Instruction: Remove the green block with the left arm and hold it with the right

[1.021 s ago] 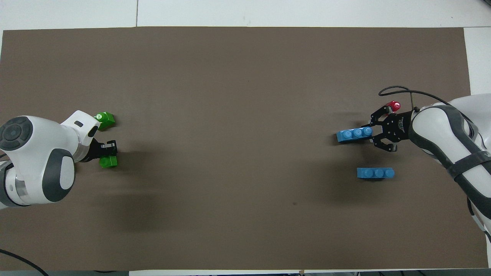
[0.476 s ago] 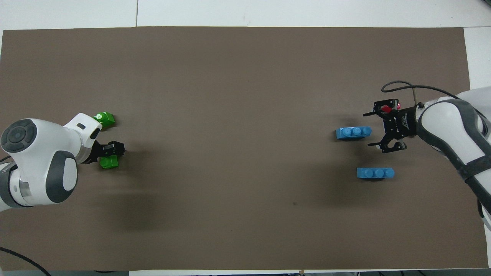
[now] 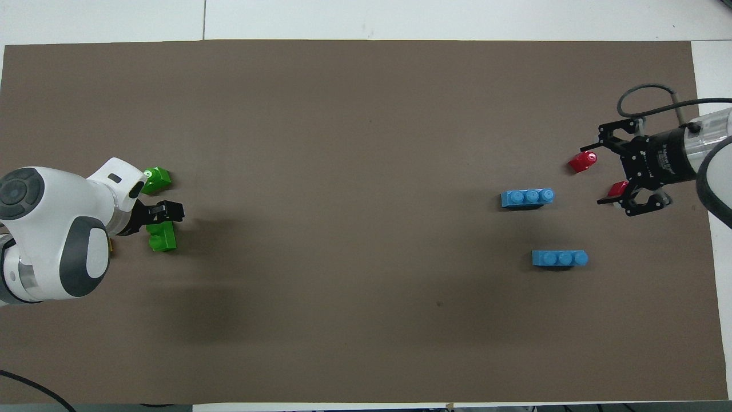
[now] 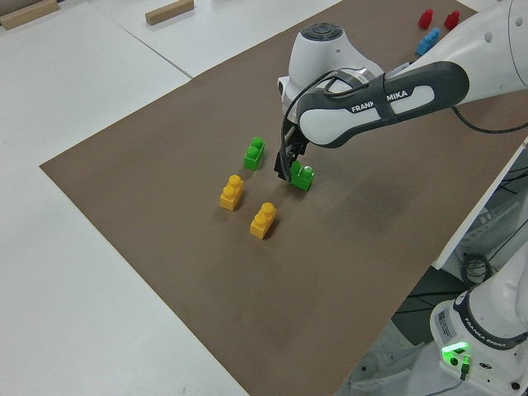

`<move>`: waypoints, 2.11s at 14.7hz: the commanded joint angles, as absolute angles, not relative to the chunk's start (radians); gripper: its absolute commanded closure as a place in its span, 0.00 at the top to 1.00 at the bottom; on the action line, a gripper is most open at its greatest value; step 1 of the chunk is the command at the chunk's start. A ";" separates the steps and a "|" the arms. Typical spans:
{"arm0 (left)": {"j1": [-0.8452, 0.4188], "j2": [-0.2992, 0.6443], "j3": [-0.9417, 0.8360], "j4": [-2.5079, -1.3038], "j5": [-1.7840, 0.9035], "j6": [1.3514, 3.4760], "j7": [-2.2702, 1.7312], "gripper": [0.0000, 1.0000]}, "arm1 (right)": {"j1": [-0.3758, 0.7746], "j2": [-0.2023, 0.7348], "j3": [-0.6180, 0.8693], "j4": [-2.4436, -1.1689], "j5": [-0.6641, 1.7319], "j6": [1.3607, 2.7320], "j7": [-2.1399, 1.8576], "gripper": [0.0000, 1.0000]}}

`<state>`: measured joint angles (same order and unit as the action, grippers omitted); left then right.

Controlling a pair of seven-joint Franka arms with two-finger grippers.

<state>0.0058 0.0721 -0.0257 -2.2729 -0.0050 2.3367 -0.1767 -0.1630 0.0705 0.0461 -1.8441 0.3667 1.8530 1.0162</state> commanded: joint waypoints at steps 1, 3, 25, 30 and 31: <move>0.000 0.060 -0.025 -2.147 0.012 2.185 -0.189 1.00 | -0.166 0.077 0.057 -1.721 0.298 1.755 0.894 1.00; 0.000 0.064 -0.025 -1.986 0.014 1.977 -0.176 1.00 | -0.164 0.051 0.060 -1.694 0.258 1.727 0.731 1.00; -0.026 -0.018 -0.032 -1.618 0.021 1.532 -0.072 1.00 | -0.086 -0.069 0.089 -1.644 0.023 1.589 0.083 1.00; -0.020 -0.026 -0.034 -1.637 0.020 1.563 -0.071 1.00 | 0.015 -0.067 0.009 -1.641 0.012 1.582 0.084 1.00; -0.020 -0.026 -0.035 -1.637 0.018 1.568 -0.071 1.00 | 0.018 -0.067 0.005 -1.641 0.012 1.580 0.084 1.00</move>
